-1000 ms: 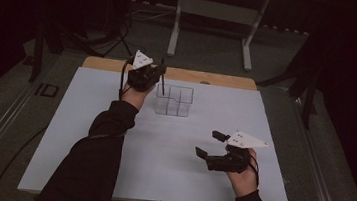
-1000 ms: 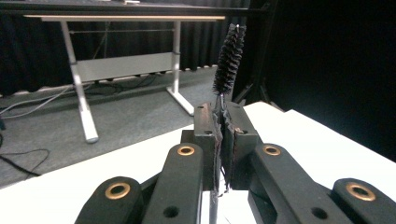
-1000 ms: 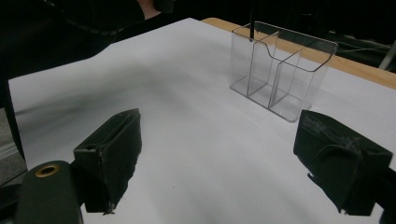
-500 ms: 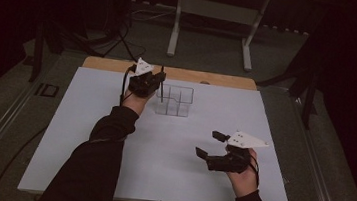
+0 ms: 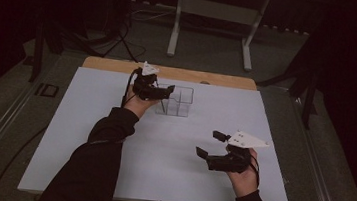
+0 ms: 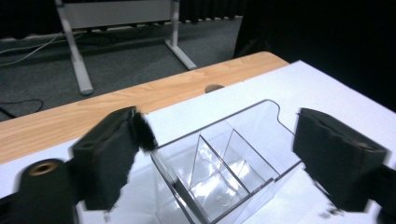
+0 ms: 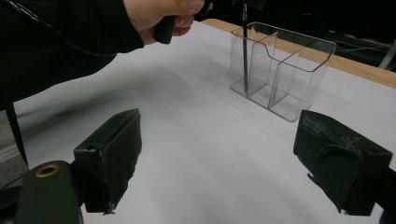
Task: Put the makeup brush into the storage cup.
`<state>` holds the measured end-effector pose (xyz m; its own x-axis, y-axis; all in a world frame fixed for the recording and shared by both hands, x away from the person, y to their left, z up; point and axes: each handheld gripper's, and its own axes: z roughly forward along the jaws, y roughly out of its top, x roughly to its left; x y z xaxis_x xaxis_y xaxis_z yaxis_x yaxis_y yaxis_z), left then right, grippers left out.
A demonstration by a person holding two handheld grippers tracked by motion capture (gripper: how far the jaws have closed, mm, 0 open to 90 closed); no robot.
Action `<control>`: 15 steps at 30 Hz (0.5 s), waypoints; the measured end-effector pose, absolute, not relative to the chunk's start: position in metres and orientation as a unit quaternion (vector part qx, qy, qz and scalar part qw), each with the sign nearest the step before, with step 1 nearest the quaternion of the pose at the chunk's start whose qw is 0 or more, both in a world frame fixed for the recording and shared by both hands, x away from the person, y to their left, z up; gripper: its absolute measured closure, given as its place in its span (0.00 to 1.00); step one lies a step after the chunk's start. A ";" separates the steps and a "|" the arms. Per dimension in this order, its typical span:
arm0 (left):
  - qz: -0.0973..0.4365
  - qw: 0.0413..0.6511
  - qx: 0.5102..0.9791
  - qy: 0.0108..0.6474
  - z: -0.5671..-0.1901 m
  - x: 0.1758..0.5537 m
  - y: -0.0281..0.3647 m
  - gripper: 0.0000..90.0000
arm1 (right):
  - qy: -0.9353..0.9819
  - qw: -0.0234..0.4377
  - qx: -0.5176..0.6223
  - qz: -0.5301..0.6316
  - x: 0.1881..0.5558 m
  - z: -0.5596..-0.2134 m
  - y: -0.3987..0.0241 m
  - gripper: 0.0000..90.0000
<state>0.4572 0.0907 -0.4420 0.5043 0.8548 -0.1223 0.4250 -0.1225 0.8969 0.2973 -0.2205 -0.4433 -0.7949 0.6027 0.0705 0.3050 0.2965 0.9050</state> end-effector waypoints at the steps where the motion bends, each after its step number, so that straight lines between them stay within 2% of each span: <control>1: 0.219 0.491 0.715 0.448 -0.441 0.457 0.092 0.16 | 0.793 0.144 0.286 0.519 0.297 -0.443 -0.221 0.17; 3: 0.221 0.490 0.713 0.450 -0.439 0.457 0.093 0.12 | 0.791 0.144 0.287 0.520 0.297 -0.443 -0.221 0.17; 7: 0.227 0.492 0.709 0.451 -0.435 0.457 0.098 0.11 | 0.792 0.144 0.286 0.520 0.297 -0.443 -0.220 0.17; 9: 0.218 0.500 0.710 0.445 -0.434 0.456 0.102 0.05 | 0.792 0.144 0.286 0.520 0.297 -0.443 -0.220 0.17; 15: 0.216 0.510 0.713 0.430 -0.432 0.451 0.108 0.00 | 0.790 0.145 0.288 0.521 0.297 -0.442 -0.221 0.17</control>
